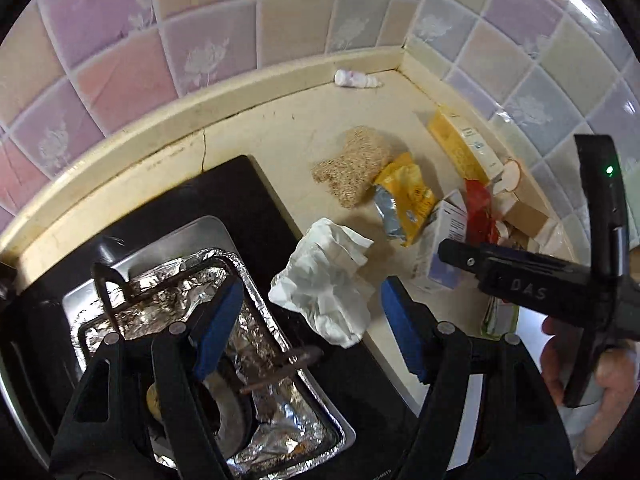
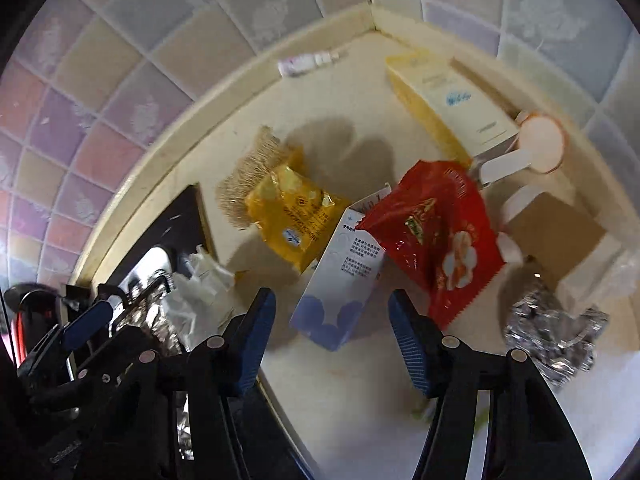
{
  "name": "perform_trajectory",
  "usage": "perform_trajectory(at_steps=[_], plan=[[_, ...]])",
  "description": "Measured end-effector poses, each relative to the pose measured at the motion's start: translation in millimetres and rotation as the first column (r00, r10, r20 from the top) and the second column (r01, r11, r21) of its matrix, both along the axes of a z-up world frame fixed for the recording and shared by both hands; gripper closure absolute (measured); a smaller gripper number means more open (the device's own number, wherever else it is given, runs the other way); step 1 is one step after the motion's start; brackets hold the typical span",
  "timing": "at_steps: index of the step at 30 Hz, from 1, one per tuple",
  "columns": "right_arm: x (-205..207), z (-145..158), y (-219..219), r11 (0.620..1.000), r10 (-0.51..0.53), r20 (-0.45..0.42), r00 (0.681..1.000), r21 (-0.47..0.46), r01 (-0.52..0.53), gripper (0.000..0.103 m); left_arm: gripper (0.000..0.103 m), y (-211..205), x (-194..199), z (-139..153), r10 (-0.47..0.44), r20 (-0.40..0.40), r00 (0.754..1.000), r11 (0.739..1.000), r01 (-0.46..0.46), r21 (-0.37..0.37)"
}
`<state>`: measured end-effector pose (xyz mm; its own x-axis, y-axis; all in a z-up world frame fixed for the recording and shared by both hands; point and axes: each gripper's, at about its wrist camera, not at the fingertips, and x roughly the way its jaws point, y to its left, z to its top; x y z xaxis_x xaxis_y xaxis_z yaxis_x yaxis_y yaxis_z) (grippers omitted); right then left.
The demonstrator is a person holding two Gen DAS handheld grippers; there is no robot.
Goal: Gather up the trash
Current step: 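Grasp the white milk carton with the right tool while the left tool grasps the crumpled tissue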
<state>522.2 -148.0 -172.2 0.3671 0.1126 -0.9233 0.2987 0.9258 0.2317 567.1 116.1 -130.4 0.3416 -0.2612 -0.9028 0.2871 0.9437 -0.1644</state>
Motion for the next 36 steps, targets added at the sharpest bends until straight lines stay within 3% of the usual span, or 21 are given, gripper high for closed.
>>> perform_trajectory(at_steps=[6,22,27,33,35,36], plan=[[26,-33,5,1.000,0.014,-0.064,0.998,0.001,-0.014,0.054,0.034,-4,19,-26,-0.004,-0.064,0.998,1.000,0.004,-0.008],[13,-36,12,0.994,0.105,-0.046,0.993,0.019,-0.104,0.060,0.034,-22,21,-61,-0.028,-0.133,0.991,0.999,0.031,0.022],[13,-35,21,0.990,0.136,-0.045,0.990,-0.022,-0.137,0.061,0.040,-32,21,-65,-0.016,-0.121,0.992,0.998,0.024,0.066],[11,-34,22,0.990,0.141,-0.029,0.990,-0.026,-0.142,0.062,0.050,-33,19,-61,-0.007,-0.089,0.996,0.998,0.012,0.059],[9,-34,25,0.987,0.153,-0.020,0.988,-0.039,-0.153,0.064,0.055,-32,19,-57,0.001,-0.082,0.997,0.999,0.002,0.043],[8,-34,27,0.987,0.155,-0.018,0.988,-0.037,-0.156,0.064,0.069,-31,19,-55,0.002,-0.078,0.997,1.000,0.000,0.031]])
